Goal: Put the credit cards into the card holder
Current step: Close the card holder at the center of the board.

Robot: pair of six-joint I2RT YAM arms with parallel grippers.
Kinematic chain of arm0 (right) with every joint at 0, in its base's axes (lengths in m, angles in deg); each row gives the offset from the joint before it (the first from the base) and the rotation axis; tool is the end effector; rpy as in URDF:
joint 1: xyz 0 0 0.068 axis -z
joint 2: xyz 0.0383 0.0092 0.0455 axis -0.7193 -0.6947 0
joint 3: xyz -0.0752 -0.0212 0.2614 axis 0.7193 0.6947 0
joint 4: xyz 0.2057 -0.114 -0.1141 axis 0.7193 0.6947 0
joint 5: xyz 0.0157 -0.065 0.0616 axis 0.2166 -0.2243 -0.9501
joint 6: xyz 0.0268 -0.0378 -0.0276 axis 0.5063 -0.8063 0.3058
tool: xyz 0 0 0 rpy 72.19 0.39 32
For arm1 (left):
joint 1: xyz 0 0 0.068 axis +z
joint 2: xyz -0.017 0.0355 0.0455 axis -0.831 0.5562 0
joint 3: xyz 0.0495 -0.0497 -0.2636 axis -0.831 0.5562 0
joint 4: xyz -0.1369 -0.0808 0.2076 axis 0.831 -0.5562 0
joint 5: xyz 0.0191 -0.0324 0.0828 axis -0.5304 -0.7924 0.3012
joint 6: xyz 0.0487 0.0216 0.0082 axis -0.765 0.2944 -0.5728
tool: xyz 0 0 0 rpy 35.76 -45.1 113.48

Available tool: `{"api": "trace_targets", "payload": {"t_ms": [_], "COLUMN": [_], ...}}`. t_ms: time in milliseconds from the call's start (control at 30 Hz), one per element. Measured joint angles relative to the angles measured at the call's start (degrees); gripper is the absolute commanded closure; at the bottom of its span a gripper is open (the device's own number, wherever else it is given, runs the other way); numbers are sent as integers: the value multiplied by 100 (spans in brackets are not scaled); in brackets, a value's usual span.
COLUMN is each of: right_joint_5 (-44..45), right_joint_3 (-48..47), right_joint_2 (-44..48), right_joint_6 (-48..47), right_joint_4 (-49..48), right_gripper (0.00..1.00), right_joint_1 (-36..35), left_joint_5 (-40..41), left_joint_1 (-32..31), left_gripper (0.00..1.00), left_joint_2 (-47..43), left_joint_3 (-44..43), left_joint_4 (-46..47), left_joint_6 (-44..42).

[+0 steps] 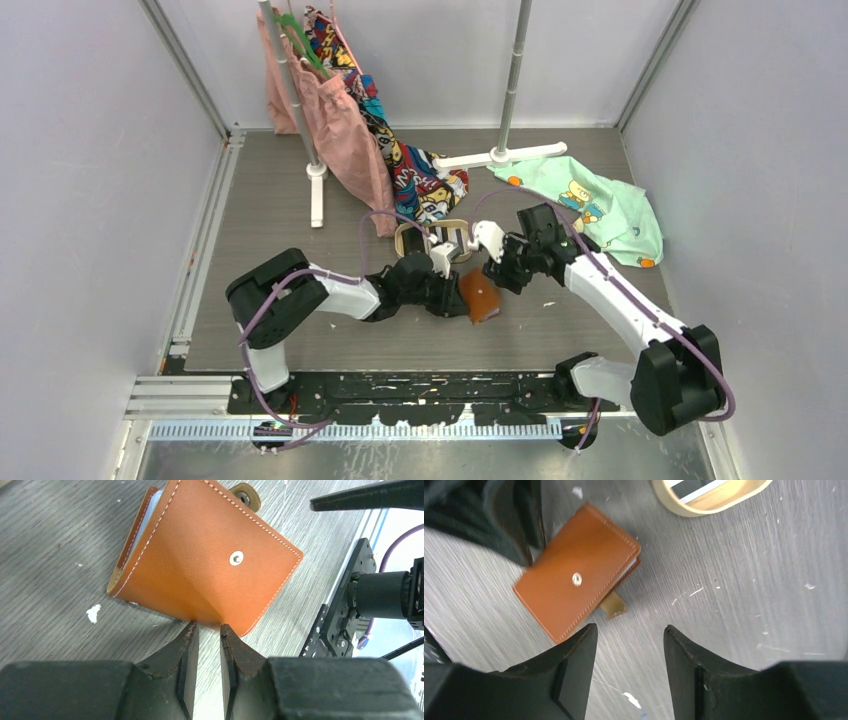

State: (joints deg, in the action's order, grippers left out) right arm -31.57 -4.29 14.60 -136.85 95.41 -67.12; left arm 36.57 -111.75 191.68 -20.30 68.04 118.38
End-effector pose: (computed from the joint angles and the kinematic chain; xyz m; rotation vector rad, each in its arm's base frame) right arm 0.2049 0.0924 0.2306 -1.5795 1.9553 0.2506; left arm 0.1911 -0.2964 0.1296 0.5681 2.2855 -1.1979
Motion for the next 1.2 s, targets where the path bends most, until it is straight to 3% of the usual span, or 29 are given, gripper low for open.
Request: {"api": "trace_targets", "payload": {"t_ms": [167, 400, 667, 967, 1200], "right_joint_5": [-109, -59, 59, 437, 603], "right_joint_3": [-767, -1202, -1209, -1307, -1434], "right_joint_2": [-791, -1812, -2181, -2568, -2540], "right_joint_6": [2170, 3620, 3943, 3904, 3663], "right_joint_4": [96, 299, 660, 914, 986], "right_gripper": [43, 44, 50, 90, 97], "right_joint_1": [260, 511, 474, 282, 216], "left_joint_5": [42, 160, 170, 197, 184], "left_joint_1": [-9, -22, -22, -22, -22], "left_gripper": [76, 76, 76, 76, 76], "left_joint_2": [-149, -621, -186, 225, 326], "left_joint_3": [55, 83, -520, -555, -632], "left_joint_4": [107, 92, 70, 22, 59], "left_joint_6": [-118, -474, -643, -704, -673]}}
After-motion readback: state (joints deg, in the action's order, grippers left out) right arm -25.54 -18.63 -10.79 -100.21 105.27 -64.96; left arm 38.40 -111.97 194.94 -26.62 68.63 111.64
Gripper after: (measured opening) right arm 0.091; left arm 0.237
